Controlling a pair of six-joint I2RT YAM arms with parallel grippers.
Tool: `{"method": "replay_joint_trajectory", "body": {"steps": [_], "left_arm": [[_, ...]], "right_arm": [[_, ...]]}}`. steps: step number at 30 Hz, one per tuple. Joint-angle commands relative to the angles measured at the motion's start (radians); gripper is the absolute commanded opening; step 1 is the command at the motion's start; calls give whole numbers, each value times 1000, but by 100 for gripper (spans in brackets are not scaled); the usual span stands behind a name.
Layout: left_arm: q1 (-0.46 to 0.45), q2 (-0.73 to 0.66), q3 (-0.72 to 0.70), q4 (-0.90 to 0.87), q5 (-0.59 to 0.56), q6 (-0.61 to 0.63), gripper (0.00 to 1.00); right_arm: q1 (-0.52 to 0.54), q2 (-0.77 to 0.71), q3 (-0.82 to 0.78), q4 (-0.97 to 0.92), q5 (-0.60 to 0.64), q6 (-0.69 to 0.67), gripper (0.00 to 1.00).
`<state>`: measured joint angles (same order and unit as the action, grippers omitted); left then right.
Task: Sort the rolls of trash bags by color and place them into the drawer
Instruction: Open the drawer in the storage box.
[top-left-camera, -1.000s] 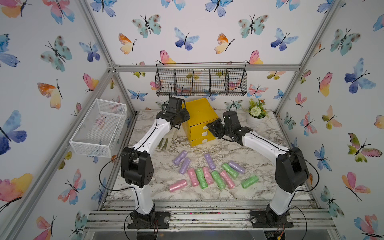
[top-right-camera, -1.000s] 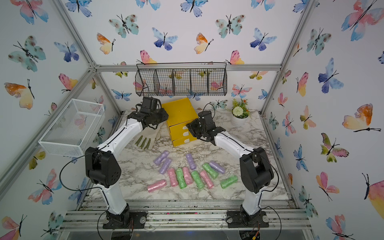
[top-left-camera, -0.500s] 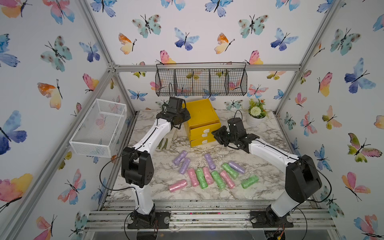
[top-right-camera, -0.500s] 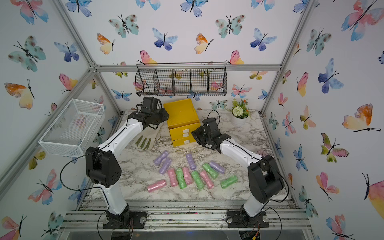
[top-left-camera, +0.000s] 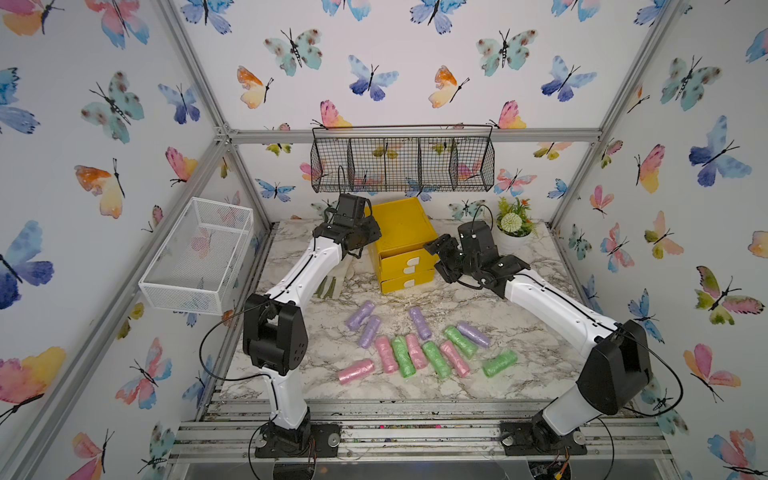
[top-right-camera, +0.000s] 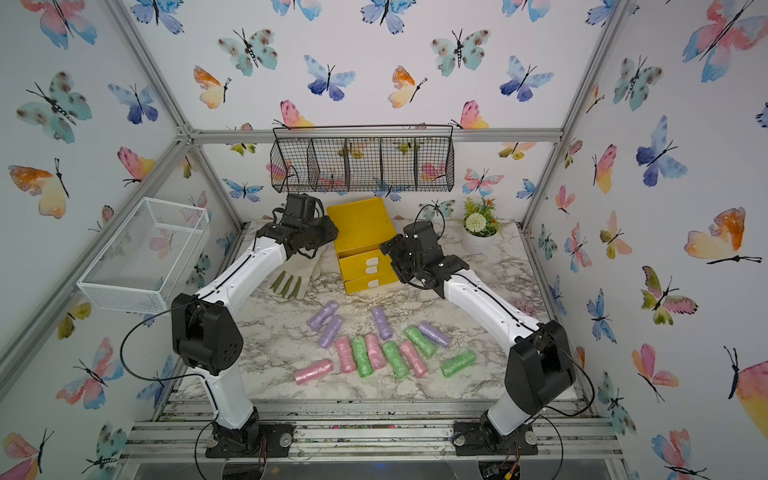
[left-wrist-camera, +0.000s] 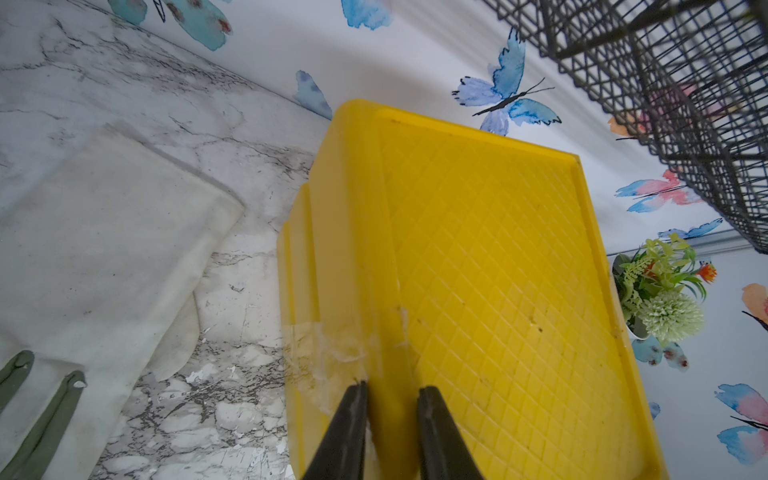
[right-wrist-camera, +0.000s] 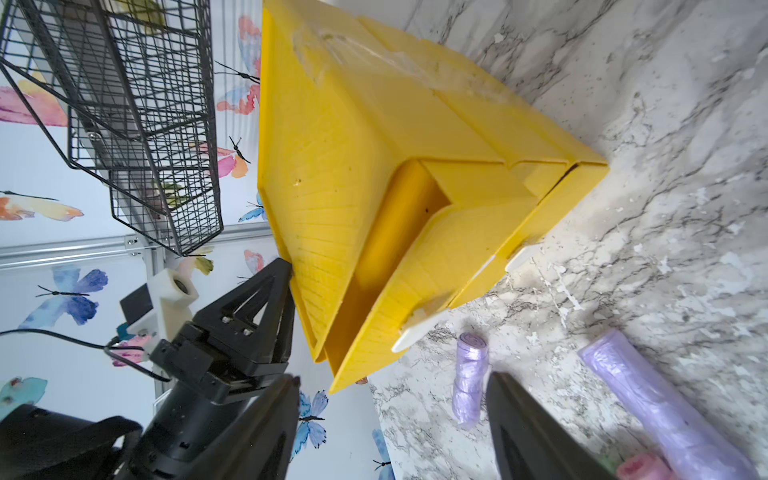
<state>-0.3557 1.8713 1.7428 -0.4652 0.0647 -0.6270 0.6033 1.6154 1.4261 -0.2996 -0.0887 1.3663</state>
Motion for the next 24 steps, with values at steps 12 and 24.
{"method": "replay_joint_trajectory", "body": {"steps": [12,24], "left_arm": [[-15,49,-34,-136,35,21,32],[-20,50,-40,-136,40,12,28]], "right_arm": [[13,203,250,-257,74,61,80],[18,232,212,-247,86,71,75]]}}
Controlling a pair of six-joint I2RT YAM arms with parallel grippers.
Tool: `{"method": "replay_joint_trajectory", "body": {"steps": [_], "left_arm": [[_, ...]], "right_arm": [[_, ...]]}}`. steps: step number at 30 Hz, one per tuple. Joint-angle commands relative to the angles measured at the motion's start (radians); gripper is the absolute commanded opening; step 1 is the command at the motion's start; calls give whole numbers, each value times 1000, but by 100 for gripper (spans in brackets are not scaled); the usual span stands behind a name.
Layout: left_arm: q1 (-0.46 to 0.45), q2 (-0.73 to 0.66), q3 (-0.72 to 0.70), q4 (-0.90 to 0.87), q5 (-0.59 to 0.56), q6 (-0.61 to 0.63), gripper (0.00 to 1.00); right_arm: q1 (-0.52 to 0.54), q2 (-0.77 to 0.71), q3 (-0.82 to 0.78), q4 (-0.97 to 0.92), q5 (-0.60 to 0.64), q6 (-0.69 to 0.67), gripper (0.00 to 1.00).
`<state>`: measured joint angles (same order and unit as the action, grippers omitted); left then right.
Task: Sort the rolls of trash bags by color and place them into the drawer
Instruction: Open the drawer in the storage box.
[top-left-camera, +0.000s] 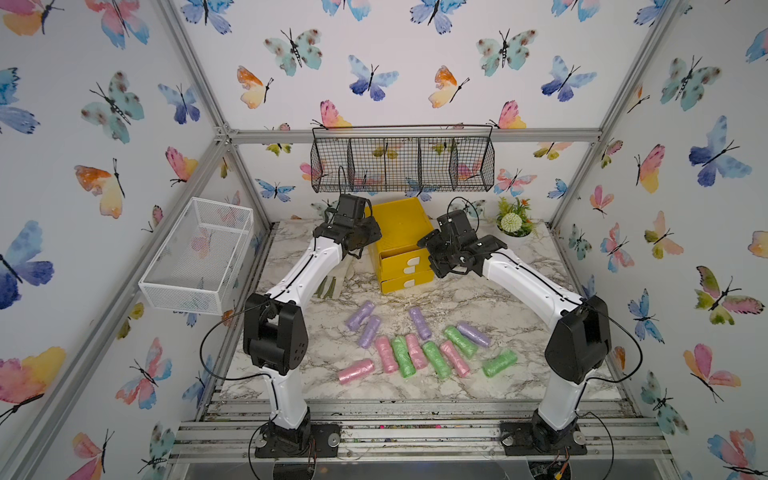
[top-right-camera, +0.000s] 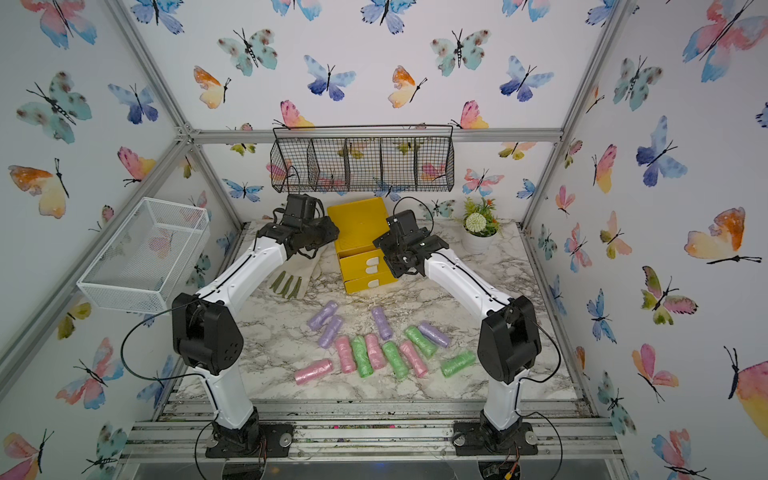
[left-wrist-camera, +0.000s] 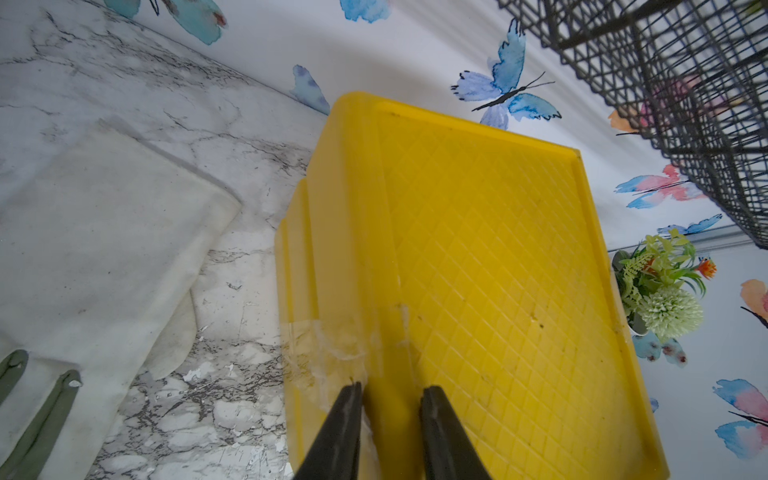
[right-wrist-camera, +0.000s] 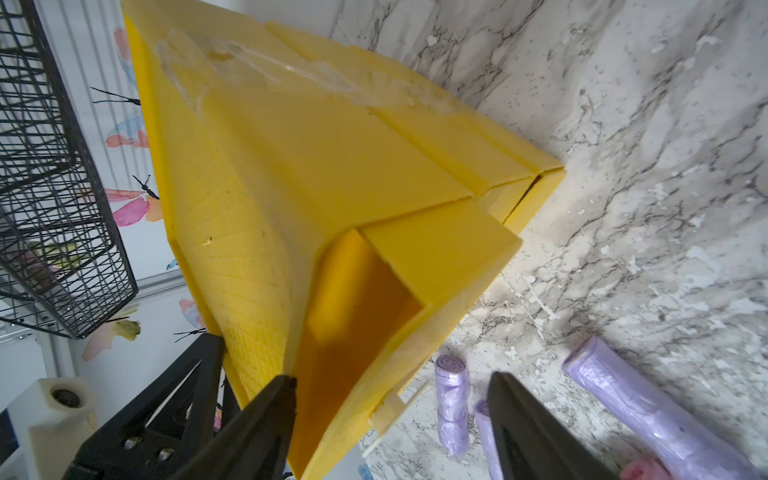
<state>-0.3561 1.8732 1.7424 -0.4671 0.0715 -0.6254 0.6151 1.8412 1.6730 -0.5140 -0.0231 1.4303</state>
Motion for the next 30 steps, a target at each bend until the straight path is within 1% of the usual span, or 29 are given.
{"method": "replay_joint_trajectory", "body": {"steps": [1,7,17,22,30], "left_arm": [[-21,49,-40,-133,31,9,28],[-24,56,-41,-128,30,0,27],[-30,60,-50,-122,24,-14,26],[-30,61,-50,-120,21,-17,26],[-30,65,-53,-117,22,-20,25]], "right_arm": [[7,-2,-50,-28,21,8,74],[9,-48,-97,-18,38,7,73],[11,-94,-166,-8,23,-1,71],[14,-158,-227,0,28,-7,69],[17,-249,-318,-3,39,-23,69]]}}
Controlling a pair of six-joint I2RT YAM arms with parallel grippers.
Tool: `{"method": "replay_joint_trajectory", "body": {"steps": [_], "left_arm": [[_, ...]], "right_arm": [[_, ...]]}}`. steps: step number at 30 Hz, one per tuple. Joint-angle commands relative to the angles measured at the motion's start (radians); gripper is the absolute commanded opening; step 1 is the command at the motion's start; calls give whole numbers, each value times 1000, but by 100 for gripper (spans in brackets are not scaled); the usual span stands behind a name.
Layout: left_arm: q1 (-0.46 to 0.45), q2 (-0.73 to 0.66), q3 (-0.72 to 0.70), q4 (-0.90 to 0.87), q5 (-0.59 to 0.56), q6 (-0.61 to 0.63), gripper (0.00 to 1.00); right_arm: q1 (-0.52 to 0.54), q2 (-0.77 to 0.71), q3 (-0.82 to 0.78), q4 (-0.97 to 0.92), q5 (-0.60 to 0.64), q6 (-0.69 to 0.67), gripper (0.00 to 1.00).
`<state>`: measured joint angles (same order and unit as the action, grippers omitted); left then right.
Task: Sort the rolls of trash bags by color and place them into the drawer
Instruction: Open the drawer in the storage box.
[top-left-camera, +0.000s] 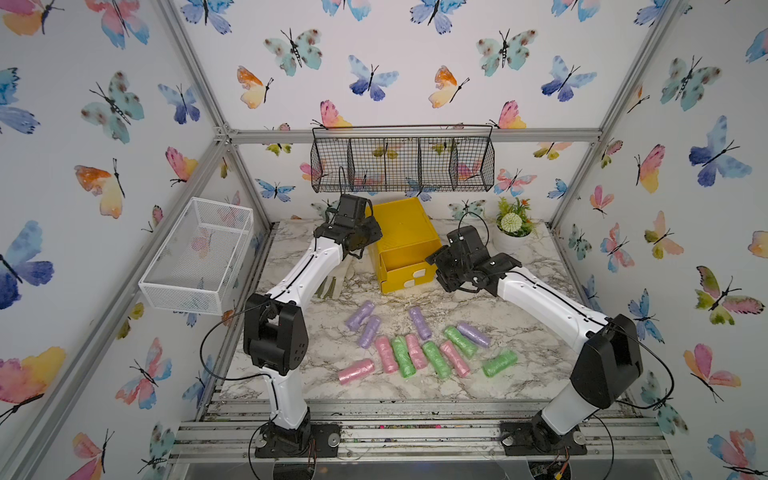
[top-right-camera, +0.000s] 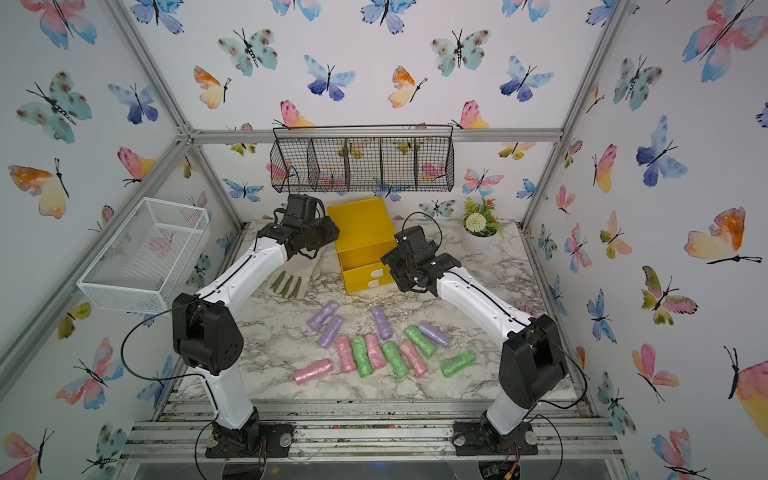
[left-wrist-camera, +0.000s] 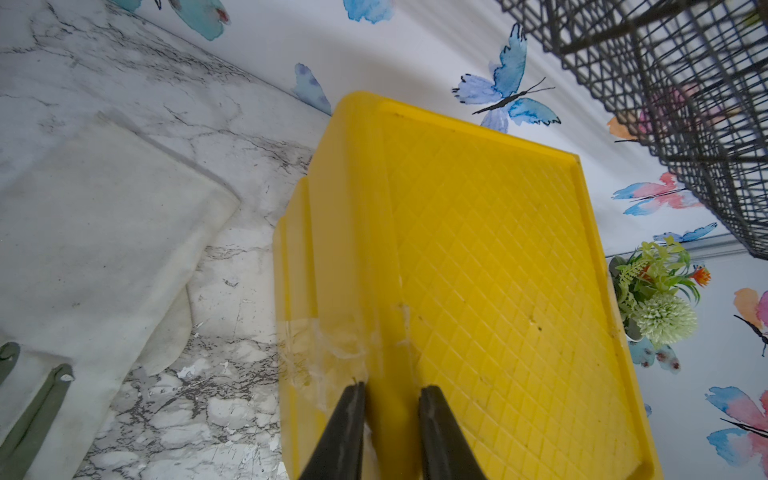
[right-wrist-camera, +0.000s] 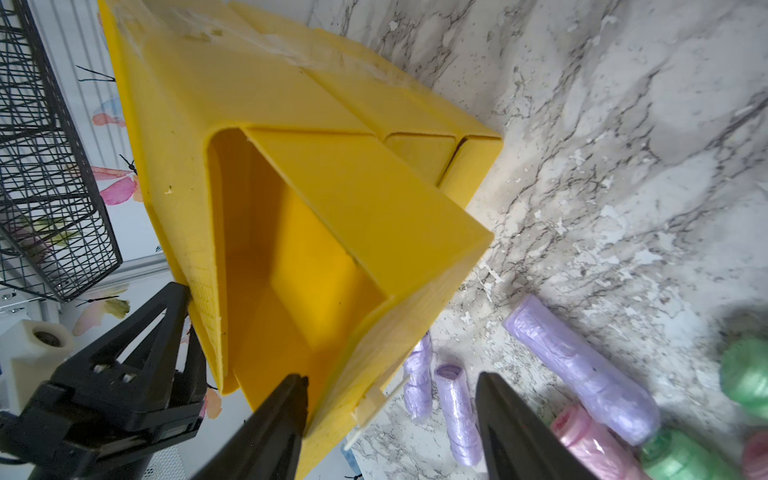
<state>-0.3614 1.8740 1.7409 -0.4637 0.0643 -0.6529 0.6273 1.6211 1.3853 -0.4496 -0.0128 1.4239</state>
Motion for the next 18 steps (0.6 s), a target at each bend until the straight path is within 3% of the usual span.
{"method": "replay_joint_trajectory", "body": {"steps": [1,18], "left_arm": [[-25,65,-52,-119,31,6,25],[-27,68,-53,-115,37,1,24]], "right_arm": [[4,-38,-44,-67,28,-17,69],[5,-154,-170,-72,34,-25,68]]}}
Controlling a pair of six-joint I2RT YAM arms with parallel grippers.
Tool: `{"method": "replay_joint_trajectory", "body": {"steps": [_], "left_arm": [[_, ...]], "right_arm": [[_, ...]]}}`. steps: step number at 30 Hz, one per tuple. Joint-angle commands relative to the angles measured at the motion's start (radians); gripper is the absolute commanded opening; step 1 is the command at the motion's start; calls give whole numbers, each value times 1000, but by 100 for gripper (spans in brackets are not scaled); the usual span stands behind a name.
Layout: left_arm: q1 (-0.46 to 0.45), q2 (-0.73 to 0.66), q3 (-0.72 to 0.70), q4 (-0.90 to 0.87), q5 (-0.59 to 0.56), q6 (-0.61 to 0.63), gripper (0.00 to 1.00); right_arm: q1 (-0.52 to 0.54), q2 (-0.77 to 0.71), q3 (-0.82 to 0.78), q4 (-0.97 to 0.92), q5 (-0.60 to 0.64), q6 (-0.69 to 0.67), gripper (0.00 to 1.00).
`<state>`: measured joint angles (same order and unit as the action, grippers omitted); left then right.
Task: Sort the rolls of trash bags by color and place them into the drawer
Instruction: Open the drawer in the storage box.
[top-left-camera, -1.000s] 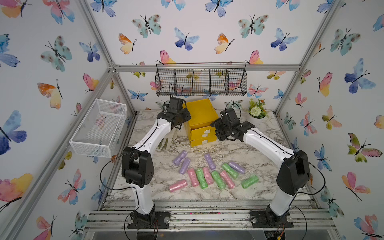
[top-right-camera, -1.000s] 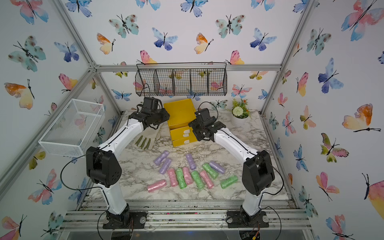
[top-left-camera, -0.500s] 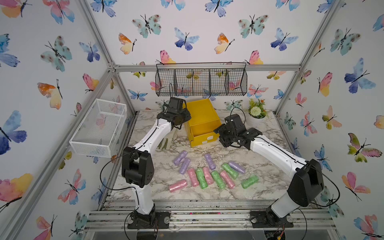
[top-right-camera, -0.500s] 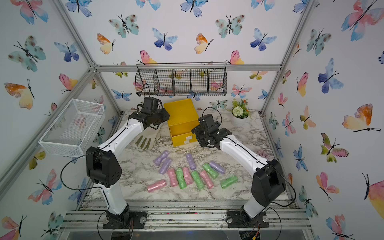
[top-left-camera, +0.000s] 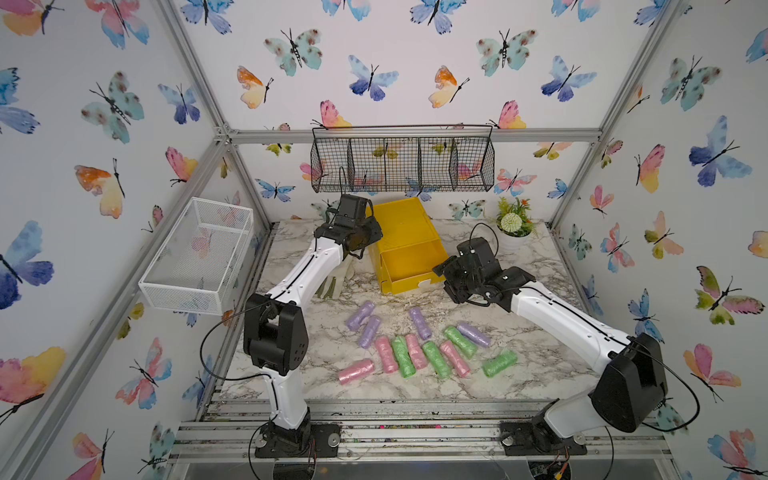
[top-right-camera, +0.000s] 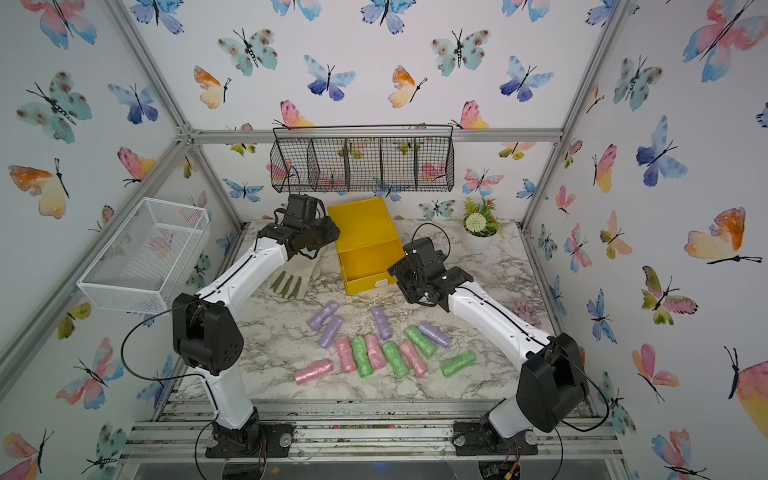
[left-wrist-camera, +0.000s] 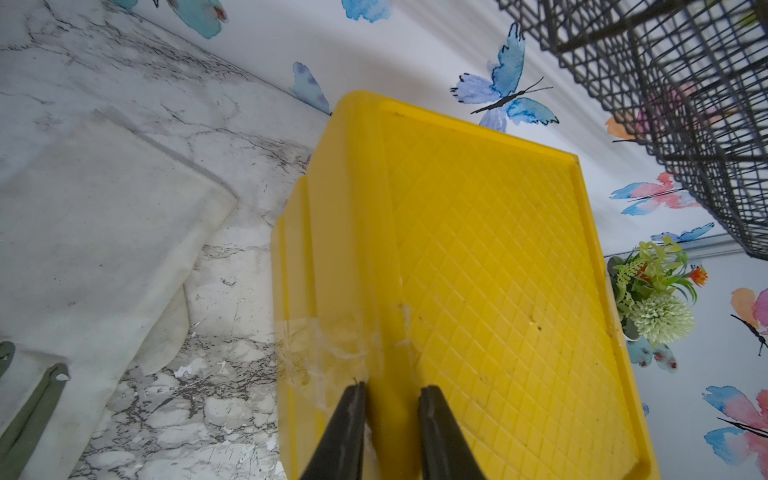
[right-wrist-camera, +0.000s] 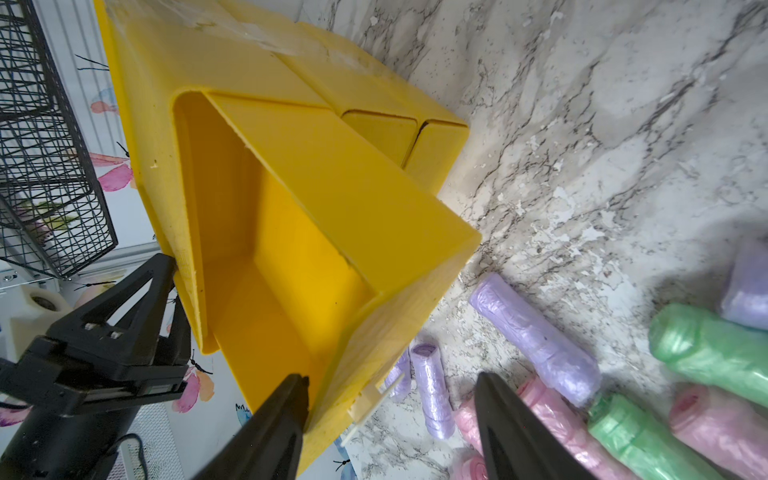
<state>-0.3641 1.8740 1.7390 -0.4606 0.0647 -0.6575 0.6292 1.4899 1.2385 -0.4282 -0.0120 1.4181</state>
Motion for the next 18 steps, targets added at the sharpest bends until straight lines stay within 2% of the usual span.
{"method": "replay_joint_trajectory", "body": {"steps": [1,18], "left_arm": [[-25,68,-53,-117,37,6,24],[-25,65,-59,-113,38,6,24]], "right_arm": [[3,-28,-25,-95,35,-20,68],[4,-71,-47,-103,38,-19,68]]}}
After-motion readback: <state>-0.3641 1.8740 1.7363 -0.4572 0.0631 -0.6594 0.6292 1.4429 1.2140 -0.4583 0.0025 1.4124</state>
